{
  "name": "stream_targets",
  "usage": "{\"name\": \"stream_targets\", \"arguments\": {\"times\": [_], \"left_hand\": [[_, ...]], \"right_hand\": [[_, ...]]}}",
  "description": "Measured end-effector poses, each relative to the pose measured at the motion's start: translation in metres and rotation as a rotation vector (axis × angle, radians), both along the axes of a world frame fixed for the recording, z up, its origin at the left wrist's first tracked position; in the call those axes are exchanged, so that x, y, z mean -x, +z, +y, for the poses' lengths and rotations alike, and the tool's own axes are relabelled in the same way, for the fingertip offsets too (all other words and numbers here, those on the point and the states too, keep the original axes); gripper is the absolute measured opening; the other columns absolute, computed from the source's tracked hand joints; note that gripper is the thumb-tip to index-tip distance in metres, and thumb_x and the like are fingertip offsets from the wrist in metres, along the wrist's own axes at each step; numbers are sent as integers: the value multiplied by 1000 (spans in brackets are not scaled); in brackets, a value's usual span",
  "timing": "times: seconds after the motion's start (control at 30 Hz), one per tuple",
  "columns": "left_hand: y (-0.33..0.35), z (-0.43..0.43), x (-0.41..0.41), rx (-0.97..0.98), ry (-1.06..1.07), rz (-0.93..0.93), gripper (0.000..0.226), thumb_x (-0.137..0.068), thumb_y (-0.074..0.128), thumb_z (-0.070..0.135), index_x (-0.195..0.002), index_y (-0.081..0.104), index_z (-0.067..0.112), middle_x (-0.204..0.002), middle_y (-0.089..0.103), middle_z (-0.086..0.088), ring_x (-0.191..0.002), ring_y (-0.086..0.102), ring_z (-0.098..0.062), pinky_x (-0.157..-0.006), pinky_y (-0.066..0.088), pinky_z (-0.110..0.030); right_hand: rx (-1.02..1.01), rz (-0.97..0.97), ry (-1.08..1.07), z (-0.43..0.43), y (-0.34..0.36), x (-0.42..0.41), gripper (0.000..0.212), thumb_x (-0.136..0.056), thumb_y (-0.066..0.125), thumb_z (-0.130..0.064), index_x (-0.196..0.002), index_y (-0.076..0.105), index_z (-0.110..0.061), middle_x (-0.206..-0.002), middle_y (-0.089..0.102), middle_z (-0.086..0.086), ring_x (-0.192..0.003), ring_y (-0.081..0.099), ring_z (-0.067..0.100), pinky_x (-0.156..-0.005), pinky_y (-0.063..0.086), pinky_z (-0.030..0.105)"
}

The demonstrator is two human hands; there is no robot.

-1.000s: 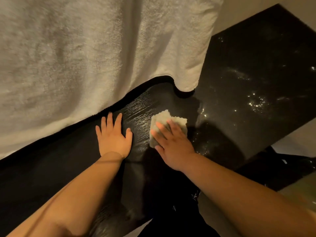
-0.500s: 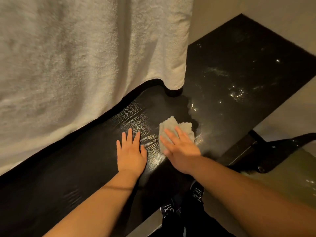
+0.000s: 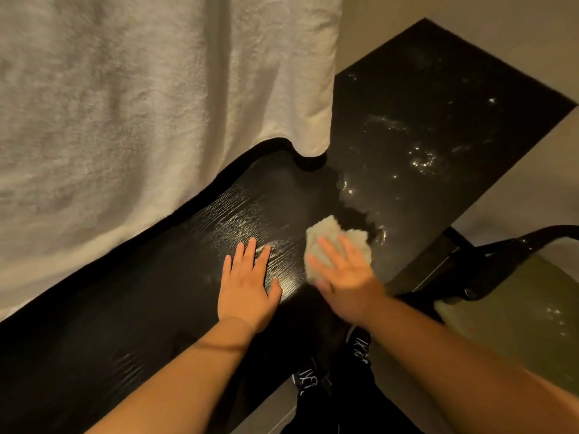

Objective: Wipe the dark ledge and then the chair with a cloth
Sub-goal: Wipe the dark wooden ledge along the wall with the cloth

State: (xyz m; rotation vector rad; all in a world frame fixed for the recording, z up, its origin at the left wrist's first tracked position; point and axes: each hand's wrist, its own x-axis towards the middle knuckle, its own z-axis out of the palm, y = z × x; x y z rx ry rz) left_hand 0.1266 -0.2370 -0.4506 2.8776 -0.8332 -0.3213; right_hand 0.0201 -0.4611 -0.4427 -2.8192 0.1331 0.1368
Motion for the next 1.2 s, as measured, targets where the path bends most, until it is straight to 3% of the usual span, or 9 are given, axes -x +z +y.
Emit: {"name": "stream_targets", "arguments": {"times": [0.13, 0.33, 0.4, 0.5, 0.67, 0.8, 0.9, 1.03, 1.2], "left_hand": [[1, -1, 1, 11, -6, 1, 76, -93, 33, 54, -164, 33, 27, -175, 17, -7, -162, 10, -29, -131, 9, -51], [1, 0, -1, 26, -14, -6, 75, -94, 31, 55, -164, 33, 28, -175, 18, -6, -162, 9, -28, -131, 8, -51], [0, 0, -2, 34, -11, -6, 75, -93, 33, 54, -163, 35, 27, -174, 20, -7, -162, 11, -29, -131, 9, -50], [0, 0, -1, 37, -7, -9, 75, -93, 34, 53, -162, 37, 26, -174, 22, -8, -161, 14, -31, -131, 11, -51], [1, 2, -2, 22, -25, -17, 75, -94, 29, 55, -164, 34, 26, -174, 20, -8, -161, 13, -31, -131, 11, -51], [1, 2, 0, 18, -30, -24, 74, -97, 27, 54, -164, 32, 26, -174, 20, -8, -161, 13, -31, -131, 12, -52], [0, 1, 1, 13, -19, -37, 73, -97, 29, 54, -164, 34, 25, -174, 21, -9, -161, 15, -31, -130, 12, -52], [0, 1, 1, 11, -19, -53, 72, -96, 32, 53, -161, 38, 24, -172, 25, -9, -160, 18, -32, -129, 16, -52], [1, 0, 2, -2, -18, -49, 72, -96, 33, 52, -163, 36, 25, -173, 23, -8, -160, 16, -31, -130, 16, -52]], "right_hand": [[-3, 59, 184, -2, -6, 30, 50, -99, 51, -48, -148, 47, -42, -166, 31, -3, -153, 23, 38, -120, 30, 57], [58, 199, -229, -61, -6, 6, 57, -106, 13, -59, -161, 13, -45, -172, 0, -11, -158, -9, 24, -128, 7, 45], [97, 191, -169, -49, -8, 10, 56, -108, 5, -52, -161, 21, -37, -172, 9, -1, -158, -8, 30, -128, 7, 53], [135, 30, 82, -1, -10, 40, 40, -103, 41, -29, -139, 60, -25, -159, 43, 6, -152, 24, 41, -120, 25, 61], [124, 70, 150, -7, 1, 52, 47, -101, 42, -46, -148, 47, -40, -163, 37, -5, -140, 41, 30, -115, 35, 49], [201, 99, -54, -43, -9, 36, 54, -106, 34, -47, -157, 38, -28, -166, 29, 3, -153, 20, 39, -122, 22, 59], [192, -71, -87, -13, -13, 39, 52, -101, 49, -30, -149, 50, -10, -158, 41, 20, -150, 23, 46, -119, 24, 64], [190, -176, 186, 37, -2, 65, 51, -91, 64, -37, -140, 62, -22, -152, 52, 10, -149, 17, 38, -122, 23, 53], [158, 4, 138, -21, -17, 58, 61, -102, 44, -45, -160, 30, -32, -171, 17, 0, -158, 11, 33, -119, 33, 56]]}}
